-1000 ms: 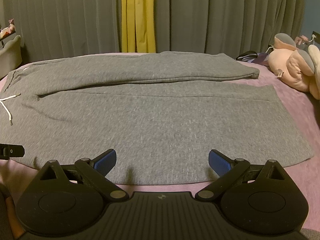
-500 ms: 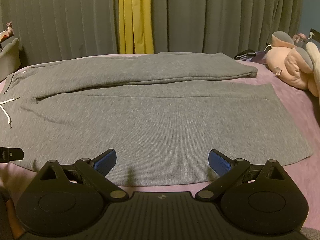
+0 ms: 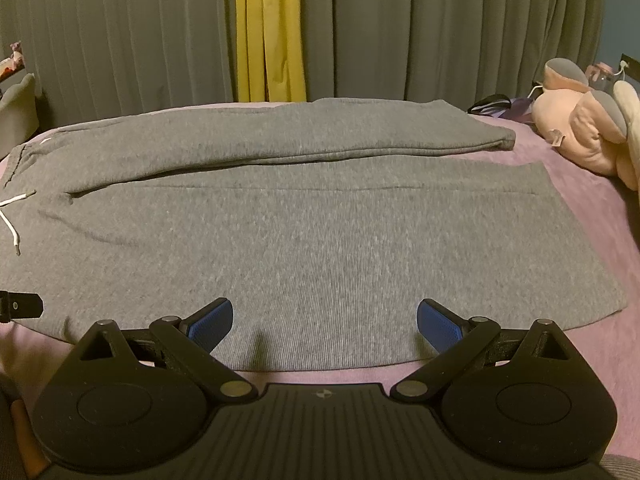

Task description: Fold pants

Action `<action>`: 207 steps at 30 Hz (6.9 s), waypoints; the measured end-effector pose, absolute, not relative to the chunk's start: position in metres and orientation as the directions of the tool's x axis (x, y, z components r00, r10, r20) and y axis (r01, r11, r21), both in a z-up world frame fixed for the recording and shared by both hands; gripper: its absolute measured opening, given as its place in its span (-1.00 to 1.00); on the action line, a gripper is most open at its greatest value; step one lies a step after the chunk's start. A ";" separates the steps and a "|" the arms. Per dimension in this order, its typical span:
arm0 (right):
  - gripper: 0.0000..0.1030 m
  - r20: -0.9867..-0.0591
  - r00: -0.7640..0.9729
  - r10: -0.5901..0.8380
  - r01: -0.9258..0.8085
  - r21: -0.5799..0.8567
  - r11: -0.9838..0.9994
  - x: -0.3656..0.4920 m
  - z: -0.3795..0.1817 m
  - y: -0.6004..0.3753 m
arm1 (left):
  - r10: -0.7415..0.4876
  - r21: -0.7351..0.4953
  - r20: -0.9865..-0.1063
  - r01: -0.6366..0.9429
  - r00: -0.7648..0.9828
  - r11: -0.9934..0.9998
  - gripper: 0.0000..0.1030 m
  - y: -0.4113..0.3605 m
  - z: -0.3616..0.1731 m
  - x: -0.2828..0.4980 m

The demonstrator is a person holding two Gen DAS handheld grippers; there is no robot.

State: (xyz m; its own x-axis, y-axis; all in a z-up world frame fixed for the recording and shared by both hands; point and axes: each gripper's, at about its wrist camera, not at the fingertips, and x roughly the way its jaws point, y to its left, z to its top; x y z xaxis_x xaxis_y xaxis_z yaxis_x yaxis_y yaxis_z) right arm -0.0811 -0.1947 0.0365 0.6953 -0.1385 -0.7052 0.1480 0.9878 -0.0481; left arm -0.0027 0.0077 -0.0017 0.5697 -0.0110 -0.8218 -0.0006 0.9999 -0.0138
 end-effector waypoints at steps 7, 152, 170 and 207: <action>0.92 -0.712 0.689 -0.136 0.156 -0.037 0.987 -0.079 0.035 -0.197 | -0.010 -0.011 -0.823 0.001 0.567 1.000 1.00 0.007 -0.002 -0.002; 0.23 -0.540 0.821 -0.185 0.570 0.756 0.322 -0.003 -0.022 -0.425 | 0.197 -0.156 -0.585 -0.348 0.787 0.924 1.00 0.090 -0.017 0.100; -0.79 -0.457 0.888 -0.049 0.438 0.809 0.392 0.043 -0.036 -0.434 | 0.008 -0.364 -0.675 -0.342 0.738 0.866 0.49 0.152 0.013 0.312; -0.06 -0.672 0.734 -0.098 0.618 0.601 0.507 -0.106 0.010 -0.450 | -0.084 -0.517 -0.733 -0.474 0.674 0.713 -0.15 0.198 -0.049 0.047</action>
